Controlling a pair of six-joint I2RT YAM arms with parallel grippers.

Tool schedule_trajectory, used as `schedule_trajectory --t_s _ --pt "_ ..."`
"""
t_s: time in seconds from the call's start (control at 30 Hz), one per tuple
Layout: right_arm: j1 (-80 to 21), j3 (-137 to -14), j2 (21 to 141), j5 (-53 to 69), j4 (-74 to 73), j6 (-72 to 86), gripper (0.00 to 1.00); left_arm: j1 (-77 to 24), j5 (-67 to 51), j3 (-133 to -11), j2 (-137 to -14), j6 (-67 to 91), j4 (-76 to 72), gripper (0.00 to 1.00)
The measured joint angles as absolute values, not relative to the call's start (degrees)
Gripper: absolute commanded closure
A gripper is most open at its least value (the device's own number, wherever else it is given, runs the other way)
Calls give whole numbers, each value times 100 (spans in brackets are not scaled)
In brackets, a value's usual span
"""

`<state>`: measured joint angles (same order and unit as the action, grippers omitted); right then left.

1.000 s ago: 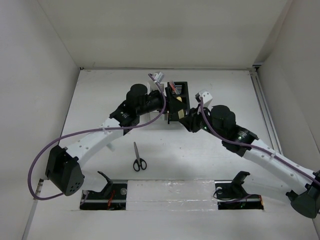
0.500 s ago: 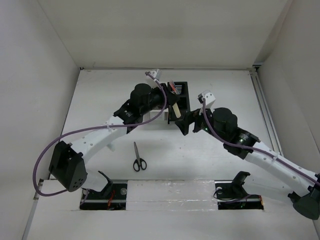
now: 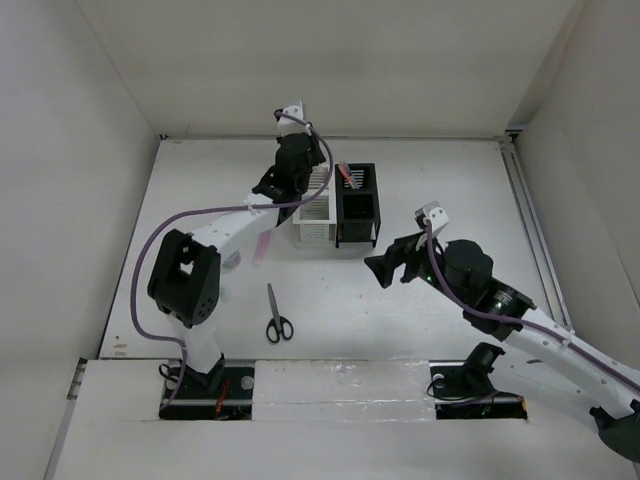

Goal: Sort the stationery into containers
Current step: Place the pen in the storage box.

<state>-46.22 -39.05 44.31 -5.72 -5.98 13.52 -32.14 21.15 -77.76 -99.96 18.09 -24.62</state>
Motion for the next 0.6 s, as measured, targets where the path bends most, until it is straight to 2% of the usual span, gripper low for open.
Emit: schedule_trajectory --t_s 0.23,0.5,0.6 --pt "-4652 -3662 4053 -362 -609 1376 0 -3232 2676 -8176 -10722 1188 -2886 100" --pt "-4663 -3658 3894 -242 -607 1374 0 -3242 2906 -8095 -10855 993 -3251 100" --pt "-4663 -3658 3903 -242 -604 1374 0 -3282 2980 -7915 -10853 996 -3365 96"
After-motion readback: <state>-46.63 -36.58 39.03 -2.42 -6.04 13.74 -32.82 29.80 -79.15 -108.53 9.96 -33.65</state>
